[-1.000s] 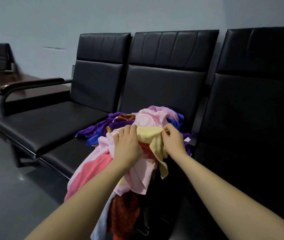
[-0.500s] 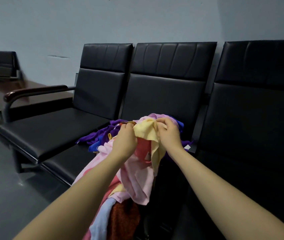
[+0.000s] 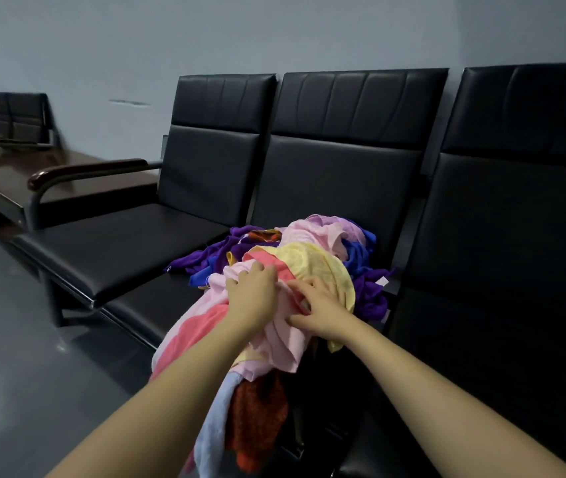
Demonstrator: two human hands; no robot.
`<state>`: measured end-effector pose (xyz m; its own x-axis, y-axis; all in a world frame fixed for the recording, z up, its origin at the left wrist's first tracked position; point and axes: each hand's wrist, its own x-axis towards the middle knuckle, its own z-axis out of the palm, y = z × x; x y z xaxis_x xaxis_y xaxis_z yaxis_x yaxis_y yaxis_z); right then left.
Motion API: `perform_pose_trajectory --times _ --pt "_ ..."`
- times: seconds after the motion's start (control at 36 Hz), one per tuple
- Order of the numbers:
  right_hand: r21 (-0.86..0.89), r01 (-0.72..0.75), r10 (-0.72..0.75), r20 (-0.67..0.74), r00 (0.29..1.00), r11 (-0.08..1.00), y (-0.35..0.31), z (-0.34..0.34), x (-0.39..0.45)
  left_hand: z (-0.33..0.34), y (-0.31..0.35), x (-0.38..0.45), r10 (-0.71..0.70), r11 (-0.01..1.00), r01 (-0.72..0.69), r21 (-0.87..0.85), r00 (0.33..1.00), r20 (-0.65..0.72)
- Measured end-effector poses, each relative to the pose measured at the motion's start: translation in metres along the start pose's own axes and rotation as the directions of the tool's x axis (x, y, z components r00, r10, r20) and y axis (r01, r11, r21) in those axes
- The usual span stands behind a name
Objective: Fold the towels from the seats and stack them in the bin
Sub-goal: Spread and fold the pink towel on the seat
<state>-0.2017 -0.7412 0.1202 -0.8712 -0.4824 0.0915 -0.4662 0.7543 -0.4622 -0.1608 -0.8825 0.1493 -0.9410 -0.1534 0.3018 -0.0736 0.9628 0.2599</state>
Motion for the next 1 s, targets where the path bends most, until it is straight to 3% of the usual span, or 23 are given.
perform_pose_trajectory --times 0.08,0.14,0.28,0.36,0.61,0.67,0.75,0.83,0.94,1.0 --pt "0.17 0.016 0.004 -0.112 0.994 0.985 -0.008 -0.01 -0.002 -0.018 0.007 0.002 0.036 0.958 -0.076 -0.275 0.988 -0.148" --pt "0.297 0.06 0.004 -0.211 0.978 0.953 -0.012 -0.019 0.002 -0.035 0.016 0.002 0.034 0.927 -0.108 -0.359 0.978 -0.208" --pt "0.432 0.177 0.015 -0.405 0.914 0.884 -0.033 -0.051 0.007 -0.064 0.033 0.009 0.023 0.903 -0.159 -0.4 0.946 -0.322" --pt "0.556 0.208 0.063 -0.427 0.902 0.805 -0.046 -0.071 0.002 -0.071 0.036 0.012 0.009 0.856 -0.178 -0.485 0.944 -0.33" --pt "0.687 0.317 0.188 -0.554 0.811 0.654 -0.071 -0.092 -0.007 -0.08 0.038 0.014 0.038 0.73 -0.283 -0.622 0.926 -0.376" --pt "0.679 0.344 0.2 -0.588 0.783 0.649 -0.077 -0.1 -0.013 -0.083 0.037 0.012 0.031 0.769 -0.276 -0.576 0.917 -0.397" --pt "0.666 0.389 0.23 -0.645 0.729 0.636 -0.081 -0.108 -0.019 -0.08 0.03 0.009 0.031 0.96 -0.116 -0.253 0.948 -0.317" --pt "0.64 0.385 0.217 -0.659 0.72 0.665 -0.081 -0.111 -0.025 -0.077 0.023 -0.001 -0.008 0.999 0.001 -0.033 0.978 -0.207" --pt "0.543 0.358 0.136 -0.671 0.729 0.759 -0.08 -0.112 -0.041 -0.087 0.026 -0.018 -0.028 0.975 -0.034 -0.221 0.961 -0.274" --pt "0.481 0.322 0.108 -0.673 0.732 0.815 -0.08 -0.113 -0.049 -0.096 0.03 -0.022 0.031 0.969 -0.119 -0.216 0.927 -0.374"
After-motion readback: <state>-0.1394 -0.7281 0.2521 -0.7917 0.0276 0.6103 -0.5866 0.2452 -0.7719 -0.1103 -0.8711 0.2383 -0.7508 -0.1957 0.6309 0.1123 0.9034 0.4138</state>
